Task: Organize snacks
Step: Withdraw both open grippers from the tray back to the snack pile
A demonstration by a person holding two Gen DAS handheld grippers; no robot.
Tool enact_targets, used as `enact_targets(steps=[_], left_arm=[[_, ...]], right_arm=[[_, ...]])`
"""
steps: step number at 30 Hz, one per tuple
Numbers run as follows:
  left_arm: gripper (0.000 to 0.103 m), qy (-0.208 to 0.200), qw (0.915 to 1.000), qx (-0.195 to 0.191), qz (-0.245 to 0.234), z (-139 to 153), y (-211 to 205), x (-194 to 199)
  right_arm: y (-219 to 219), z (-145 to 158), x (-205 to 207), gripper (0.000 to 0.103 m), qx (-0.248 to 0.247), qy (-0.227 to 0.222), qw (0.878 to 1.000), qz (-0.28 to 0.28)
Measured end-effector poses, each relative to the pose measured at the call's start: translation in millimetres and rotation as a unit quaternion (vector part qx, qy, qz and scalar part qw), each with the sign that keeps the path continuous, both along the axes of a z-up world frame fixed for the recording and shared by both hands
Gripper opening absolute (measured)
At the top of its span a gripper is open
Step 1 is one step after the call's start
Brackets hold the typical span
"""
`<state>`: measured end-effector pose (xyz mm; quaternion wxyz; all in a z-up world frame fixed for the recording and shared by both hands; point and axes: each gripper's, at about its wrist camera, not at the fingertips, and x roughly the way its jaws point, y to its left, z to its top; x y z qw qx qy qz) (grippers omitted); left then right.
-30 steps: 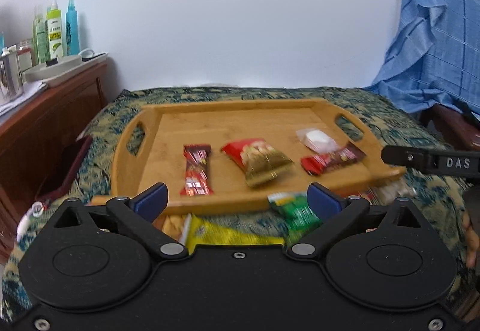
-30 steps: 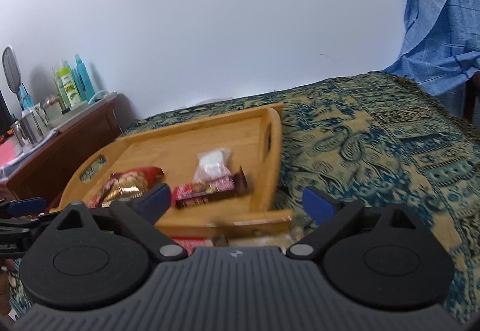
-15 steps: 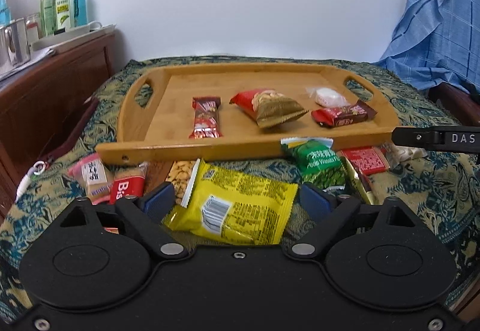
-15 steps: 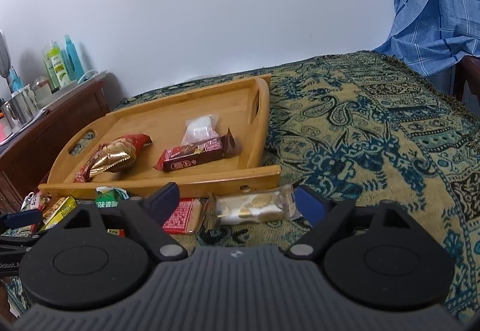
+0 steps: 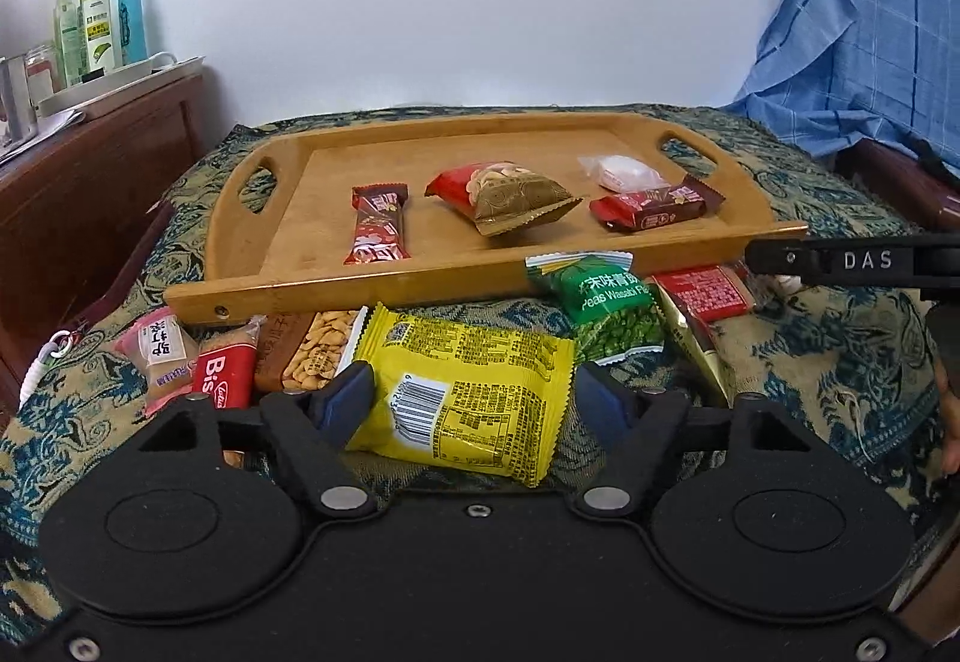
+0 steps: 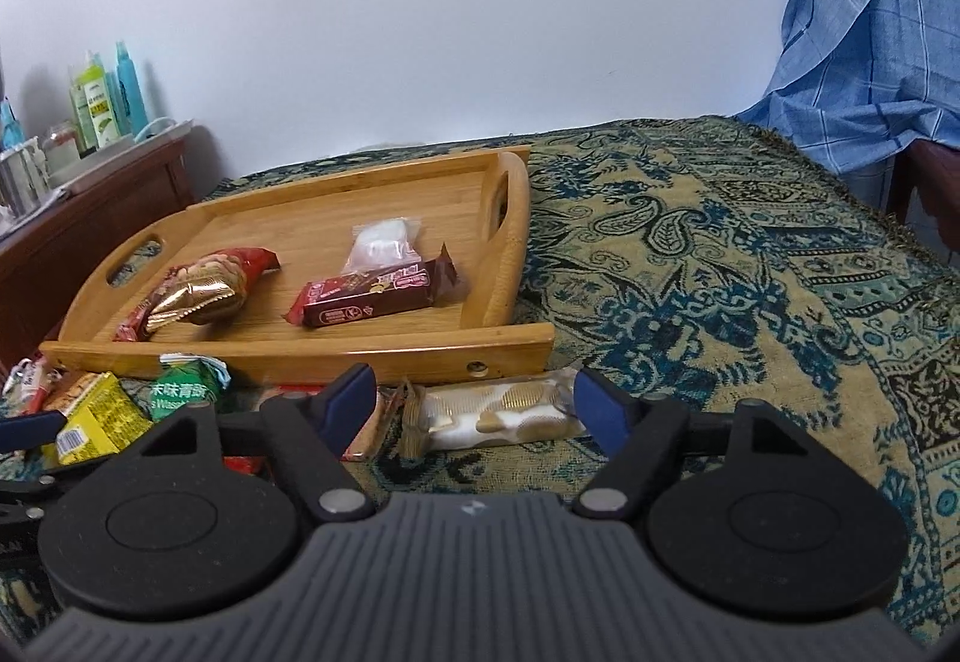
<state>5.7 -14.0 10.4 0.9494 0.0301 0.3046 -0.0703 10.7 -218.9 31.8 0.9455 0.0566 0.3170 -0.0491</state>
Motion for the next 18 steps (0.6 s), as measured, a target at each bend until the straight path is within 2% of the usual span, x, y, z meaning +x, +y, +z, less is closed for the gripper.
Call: enact_targets(steps=[9,11,14,17,18], left_arm=[[0.082,-0.003,0.9998,0.018,0.004,-7.0,-4.9,3.5],[0.080,0.005,0.9998,0.016,0.003,-7.6,-5.5,4.5],[0.073,-0.002,0.9999,-0.005,-0.013,-3.9,-3.7,0.1],[0.074,-0.018,0.9997,-0.015,-0.007,-0.3,-1.1,-4.7],[0.077,-0.024,0.9996,-0.012,0.001,0.4,-0.4,-5.3]], right_arm=[[7.3,-1.3,-2.1,0.090,-0.050,-0.011,0.999,-0.019],[6.4,-1.7,-1.6,0.090,-0.049,-0.009,0.999,-0.019],[3.7,-2.4,-1.5,0.090,-0.040,-0.007,0.999,-0.028],[-0.2,-2.5,-1.3,0.090,-0.031,-0.008,0.999,-0.036],[-0.7,-2.4,-2.0,0.090,-0.030,-0.008,0.999,-0.037]])
